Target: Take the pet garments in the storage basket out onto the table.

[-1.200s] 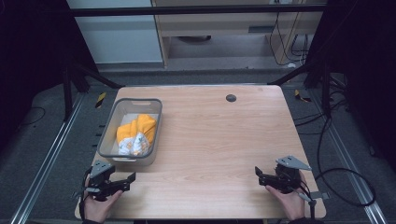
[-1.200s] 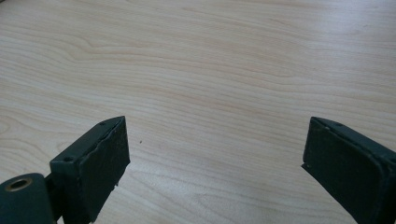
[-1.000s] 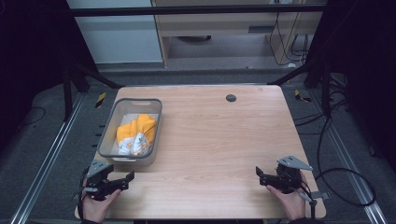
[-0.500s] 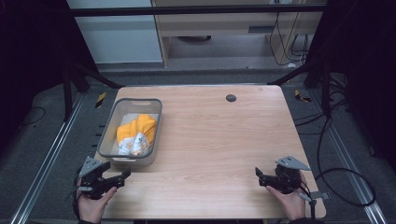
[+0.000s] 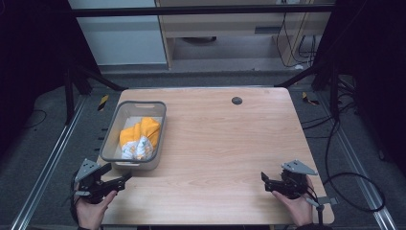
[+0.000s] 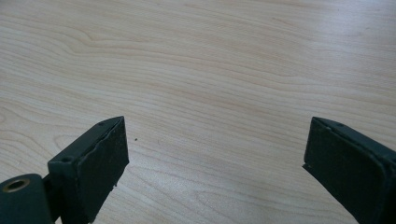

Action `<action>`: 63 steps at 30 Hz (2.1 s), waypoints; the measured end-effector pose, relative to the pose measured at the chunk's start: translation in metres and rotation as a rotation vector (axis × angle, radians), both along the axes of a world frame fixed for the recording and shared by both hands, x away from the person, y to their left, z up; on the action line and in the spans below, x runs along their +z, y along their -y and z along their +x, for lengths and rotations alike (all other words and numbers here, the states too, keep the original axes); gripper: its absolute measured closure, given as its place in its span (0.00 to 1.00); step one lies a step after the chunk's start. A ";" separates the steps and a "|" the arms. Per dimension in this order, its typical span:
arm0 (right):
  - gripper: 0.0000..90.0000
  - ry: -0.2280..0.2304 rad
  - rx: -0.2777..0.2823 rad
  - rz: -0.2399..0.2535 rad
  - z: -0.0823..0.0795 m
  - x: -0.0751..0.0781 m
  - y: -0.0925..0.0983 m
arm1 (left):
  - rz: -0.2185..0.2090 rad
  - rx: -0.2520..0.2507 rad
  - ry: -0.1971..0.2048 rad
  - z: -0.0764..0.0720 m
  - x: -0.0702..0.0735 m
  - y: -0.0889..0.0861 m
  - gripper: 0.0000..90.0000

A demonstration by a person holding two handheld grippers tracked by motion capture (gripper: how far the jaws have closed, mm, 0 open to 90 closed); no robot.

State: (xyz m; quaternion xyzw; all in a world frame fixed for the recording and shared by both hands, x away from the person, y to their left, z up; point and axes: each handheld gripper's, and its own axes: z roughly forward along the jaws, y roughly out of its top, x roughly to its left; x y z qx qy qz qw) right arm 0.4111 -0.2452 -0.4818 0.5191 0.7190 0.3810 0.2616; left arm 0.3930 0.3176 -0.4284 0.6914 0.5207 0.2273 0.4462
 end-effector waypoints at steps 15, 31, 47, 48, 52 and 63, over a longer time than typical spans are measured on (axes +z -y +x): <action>0.07 -0.001 0.007 -0.007 0.001 0.000 -0.002 | 0.000 -0.006 0.016 0.002 0.016 -0.001 0.15; 0.09 0.001 0.013 -0.012 0.001 -0.002 -0.004 | 0.018 -0.020 0.023 0.010 0.032 0.000 0.16; 0.11 0.001 0.018 -0.017 0.001 -0.003 -0.003 | 0.028 -0.034 0.007 0.039 0.046 0.003 0.18; 0.11 0.000 0.019 -0.017 0.001 -0.003 -0.003 | 0.028 -0.035 0.004 0.041 0.047 0.003 0.18; 0.11 -0.001 0.019 -0.015 0.001 -0.003 -0.003 | 0.037 -0.038 -0.004 0.050 0.049 0.005 0.19; 0.13 -0.010 0.026 -0.010 0.002 -0.003 -0.004 | 0.056 -0.041 -0.036 0.071 0.052 0.012 0.21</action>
